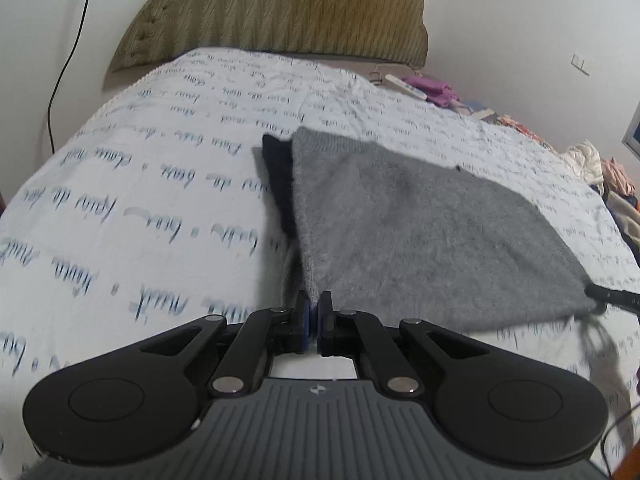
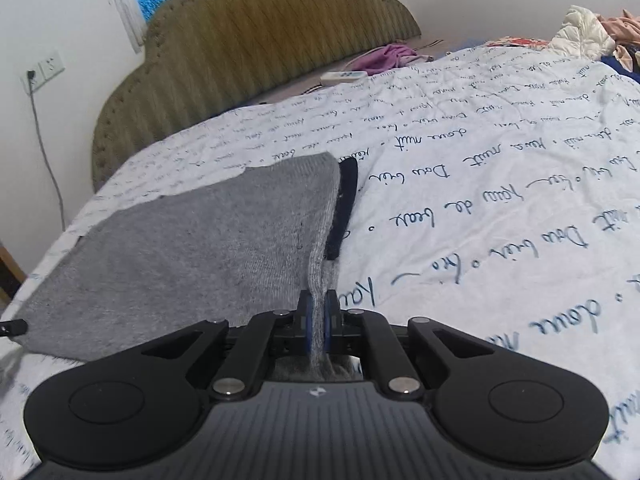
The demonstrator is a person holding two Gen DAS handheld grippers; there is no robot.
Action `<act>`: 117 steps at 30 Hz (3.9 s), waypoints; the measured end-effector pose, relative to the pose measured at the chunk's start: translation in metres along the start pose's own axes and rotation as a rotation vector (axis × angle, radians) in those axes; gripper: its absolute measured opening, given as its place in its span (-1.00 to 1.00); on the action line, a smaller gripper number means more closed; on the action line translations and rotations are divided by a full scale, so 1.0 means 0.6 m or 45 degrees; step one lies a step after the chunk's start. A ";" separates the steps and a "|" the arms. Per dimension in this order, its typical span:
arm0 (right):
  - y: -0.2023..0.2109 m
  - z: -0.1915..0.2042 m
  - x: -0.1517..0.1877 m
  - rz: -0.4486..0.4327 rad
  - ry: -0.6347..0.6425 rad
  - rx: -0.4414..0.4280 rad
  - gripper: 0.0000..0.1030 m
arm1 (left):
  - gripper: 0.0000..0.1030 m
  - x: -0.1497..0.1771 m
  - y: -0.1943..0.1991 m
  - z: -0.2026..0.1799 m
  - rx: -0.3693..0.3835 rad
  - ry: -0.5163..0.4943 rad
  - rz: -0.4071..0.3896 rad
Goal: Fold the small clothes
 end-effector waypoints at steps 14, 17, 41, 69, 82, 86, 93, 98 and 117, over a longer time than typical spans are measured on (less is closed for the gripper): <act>0.015 0.106 -0.009 -0.088 0.268 0.050 -0.73 | -0.21 -0.010 0.013 -0.024 -0.194 -0.175 -0.032; -0.022 0.158 0.007 0.012 0.286 -0.071 -0.45 | 0.27 -0.036 0.021 -0.043 -0.224 -0.188 -0.127; -0.101 0.338 0.086 0.093 0.650 -0.129 0.18 | 0.49 -0.045 -0.083 -0.047 -0.366 -0.195 0.046; -0.105 0.507 0.203 -0.100 1.296 -0.129 0.38 | 0.90 -0.195 -0.220 0.067 0.049 0.244 0.157; -0.180 0.571 0.194 -0.244 1.446 0.002 0.37 | 0.59 -0.234 -0.302 0.065 0.299 0.364 0.138; -0.191 0.584 0.198 -0.253 1.504 -0.048 -0.13 | -0.45 -0.240 -0.320 0.073 0.216 0.386 0.140; -0.185 0.573 0.202 -0.221 1.449 -0.159 -0.80 | -0.84 -0.244 -0.313 0.072 0.089 0.400 0.106; -0.159 0.547 0.169 -0.263 1.307 -0.229 -0.85 | -0.86 -0.268 -0.279 0.029 -0.053 0.241 0.048; -0.048 0.415 0.084 -0.457 0.994 -0.203 -0.86 | -0.86 -0.351 -0.193 -0.190 -0.286 -0.112 -0.089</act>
Point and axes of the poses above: each gripper's, at about its wrist camera, not at the fingertips, and y roughly against the way its jaws point, z to its left, x to its underside, the point moved 4 cm from there along -y, roughly the way its jaws point, and after that the axes turned 3 degrees about -y, right-handed, at the moved point
